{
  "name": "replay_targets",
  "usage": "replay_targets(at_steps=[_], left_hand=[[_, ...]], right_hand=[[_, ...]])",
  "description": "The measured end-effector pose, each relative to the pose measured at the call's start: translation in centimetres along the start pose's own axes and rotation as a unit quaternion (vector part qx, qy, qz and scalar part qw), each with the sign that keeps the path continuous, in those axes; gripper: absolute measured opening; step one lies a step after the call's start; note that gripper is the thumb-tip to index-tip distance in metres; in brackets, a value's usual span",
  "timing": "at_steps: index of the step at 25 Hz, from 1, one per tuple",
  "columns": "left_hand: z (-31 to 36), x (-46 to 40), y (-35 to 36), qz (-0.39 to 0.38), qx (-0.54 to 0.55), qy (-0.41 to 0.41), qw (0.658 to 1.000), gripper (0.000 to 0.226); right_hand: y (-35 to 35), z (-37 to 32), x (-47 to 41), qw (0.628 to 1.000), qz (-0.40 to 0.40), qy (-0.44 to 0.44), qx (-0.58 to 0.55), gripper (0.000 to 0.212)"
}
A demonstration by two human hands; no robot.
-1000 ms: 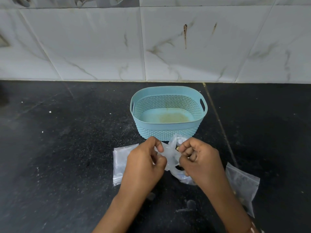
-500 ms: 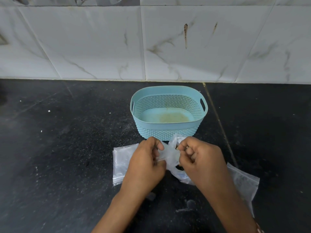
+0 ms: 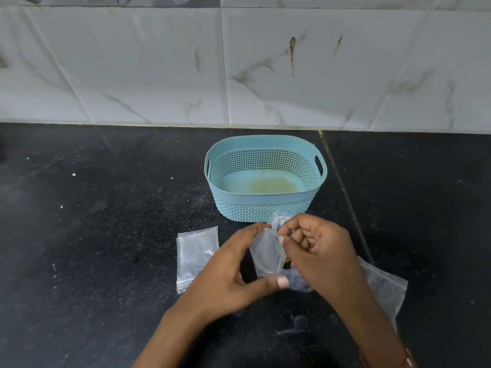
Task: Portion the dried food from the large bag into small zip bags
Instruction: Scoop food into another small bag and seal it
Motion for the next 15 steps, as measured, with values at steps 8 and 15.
replay_targets(at_steps=[8,15], left_hand=[[-1.2,-0.1,-0.5,0.041,-0.068,0.015,0.997,0.063],[-2.8,0.5,-0.6,0.027,0.005,-0.041,0.999,0.06]], right_hand=[[-0.8,2.6,-0.7,0.997,-0.003,0.075,-0.017,0.007],[0.5,5.6,-0.7,0.923,-0.067,0.044,0.377,0.027]])
Point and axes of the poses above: each hand's wrist, its own x-axis away from the middle knuckle, its own y-axis out of the palm, z = x × y, the point moved 8 cm from there along -x, towards the middle knuckle, and after that the axes turned 6 degrees about x, right-handed, at the moved point
